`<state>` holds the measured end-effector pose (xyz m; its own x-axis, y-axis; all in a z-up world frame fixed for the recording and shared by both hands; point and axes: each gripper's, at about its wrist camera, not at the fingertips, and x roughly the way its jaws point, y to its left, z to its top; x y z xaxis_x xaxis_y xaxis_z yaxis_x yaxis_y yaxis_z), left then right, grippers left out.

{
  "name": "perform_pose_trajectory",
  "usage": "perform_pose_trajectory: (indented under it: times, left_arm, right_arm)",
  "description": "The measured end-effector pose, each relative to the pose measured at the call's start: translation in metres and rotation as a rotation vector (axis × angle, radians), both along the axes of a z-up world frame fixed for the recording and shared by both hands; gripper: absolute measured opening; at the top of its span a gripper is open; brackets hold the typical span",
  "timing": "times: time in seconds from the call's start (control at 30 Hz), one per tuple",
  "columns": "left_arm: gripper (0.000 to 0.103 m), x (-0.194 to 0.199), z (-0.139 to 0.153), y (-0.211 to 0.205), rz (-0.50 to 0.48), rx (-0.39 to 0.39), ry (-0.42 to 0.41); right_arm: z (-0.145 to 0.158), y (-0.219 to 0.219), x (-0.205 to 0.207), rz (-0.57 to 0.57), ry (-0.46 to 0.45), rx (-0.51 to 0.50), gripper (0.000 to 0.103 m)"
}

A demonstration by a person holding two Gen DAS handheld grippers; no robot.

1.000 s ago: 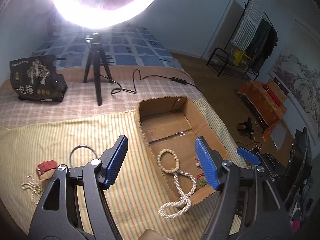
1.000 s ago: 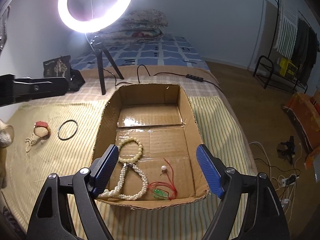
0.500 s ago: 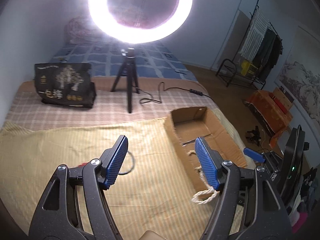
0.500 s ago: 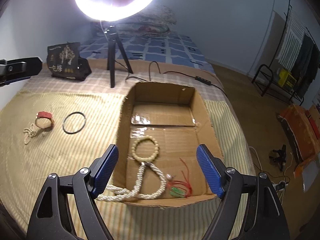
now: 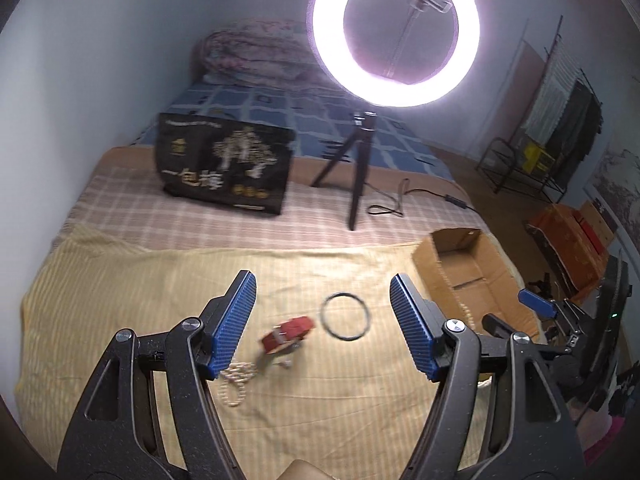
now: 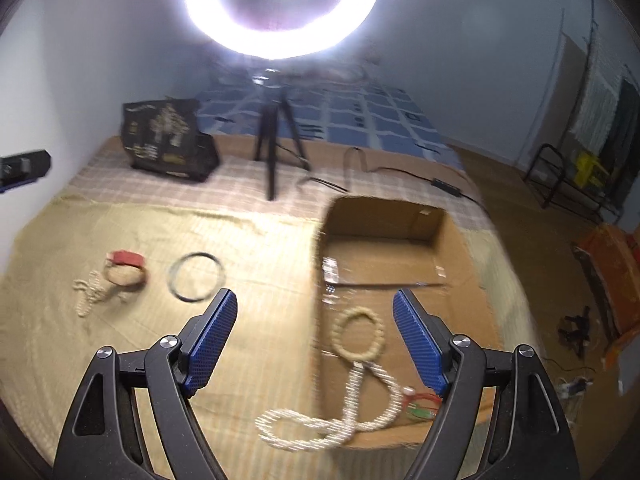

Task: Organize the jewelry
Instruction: 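Move both tools back toward the red-strapped watch and black ring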

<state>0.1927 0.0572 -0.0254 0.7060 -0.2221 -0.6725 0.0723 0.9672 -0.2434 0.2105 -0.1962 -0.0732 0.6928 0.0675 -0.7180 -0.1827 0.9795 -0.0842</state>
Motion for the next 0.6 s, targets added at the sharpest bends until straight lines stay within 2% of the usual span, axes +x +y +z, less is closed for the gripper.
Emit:
perform_pose_trajectory:
  times: [0.17,0.23,0.5,0.6]
  left_arm:
    - [0.071,-0.008,-0.008,0.026,0.021,0.008,0.022]
    - [0.071,-0.012,-0.010,0.036,0.027,0.014,0.030]
    - [0.071,-0.017,-0.034,0.069,0.054,0.002,0.098]
    - [0.058,-0.014,-0.048,0.078,0.060,-0.018,0.150]
  right_arm:
    - [-0.001,0.019,0.003,0.105,0.003,0.151,0.080]
    - [-0.004,0.028,0.008,0.121,0.024,0.173,0.080]
    - [-0.020,0.070,0.021,0.206,0.095,0.165,0.080]
    - [-0.031,0.082,0.027,0.228,0.133,0.154,0.080]
